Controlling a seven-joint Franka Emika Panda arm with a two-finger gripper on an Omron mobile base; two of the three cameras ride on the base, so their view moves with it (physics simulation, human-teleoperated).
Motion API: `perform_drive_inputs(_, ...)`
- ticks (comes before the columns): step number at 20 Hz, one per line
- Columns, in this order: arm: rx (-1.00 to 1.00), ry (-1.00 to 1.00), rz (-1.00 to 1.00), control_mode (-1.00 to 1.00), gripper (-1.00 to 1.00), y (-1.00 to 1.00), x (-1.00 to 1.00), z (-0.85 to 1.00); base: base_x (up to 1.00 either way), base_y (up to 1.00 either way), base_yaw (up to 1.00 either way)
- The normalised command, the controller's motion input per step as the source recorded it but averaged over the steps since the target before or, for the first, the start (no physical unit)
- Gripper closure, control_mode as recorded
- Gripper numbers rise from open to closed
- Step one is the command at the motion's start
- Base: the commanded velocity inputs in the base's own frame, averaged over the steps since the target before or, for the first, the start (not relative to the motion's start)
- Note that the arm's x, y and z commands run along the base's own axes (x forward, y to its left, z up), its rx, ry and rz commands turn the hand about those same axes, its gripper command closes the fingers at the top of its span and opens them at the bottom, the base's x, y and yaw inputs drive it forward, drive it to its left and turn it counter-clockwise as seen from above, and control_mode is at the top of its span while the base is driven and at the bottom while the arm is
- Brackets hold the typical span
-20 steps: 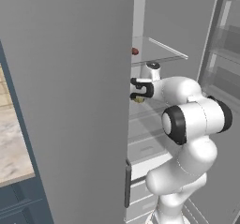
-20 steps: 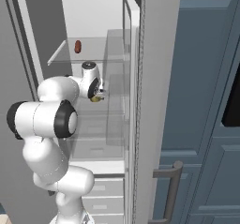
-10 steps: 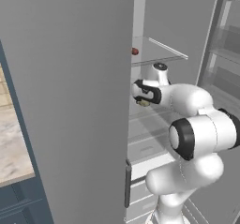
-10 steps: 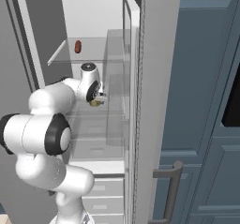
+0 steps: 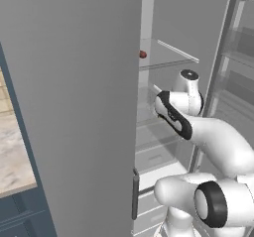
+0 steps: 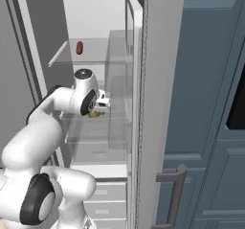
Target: Retrieve the sausage and cheese from the fridge and place them on the cutting board on the counter.
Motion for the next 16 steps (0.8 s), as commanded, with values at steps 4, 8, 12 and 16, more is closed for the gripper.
perform_drive_inputs(4, -0.07, -0.04, 0.00, -1.00, 1.00, 0.00, -1.00, 0.88, 0.00, 0.00, 0.00)
perform_drive_inputs(8, -0.01, -0.10, 0.00, -1.00, 1.00, -0.03, -1.00, 0.74, 0.00, 0.00, 0.00)
perform_drive_inputs(12, -0.02, -0.08, 0.00, -1.00, 1.00, 0.00, -0.80, 0.70, 0.00, 0.00, 0.00)
perform_drive_inputs(16, -0.04, -0.01, 0.00, -1.00, 1.00, 0.00, -0.57, 0.59, 0.00, 0.00, 0.00)
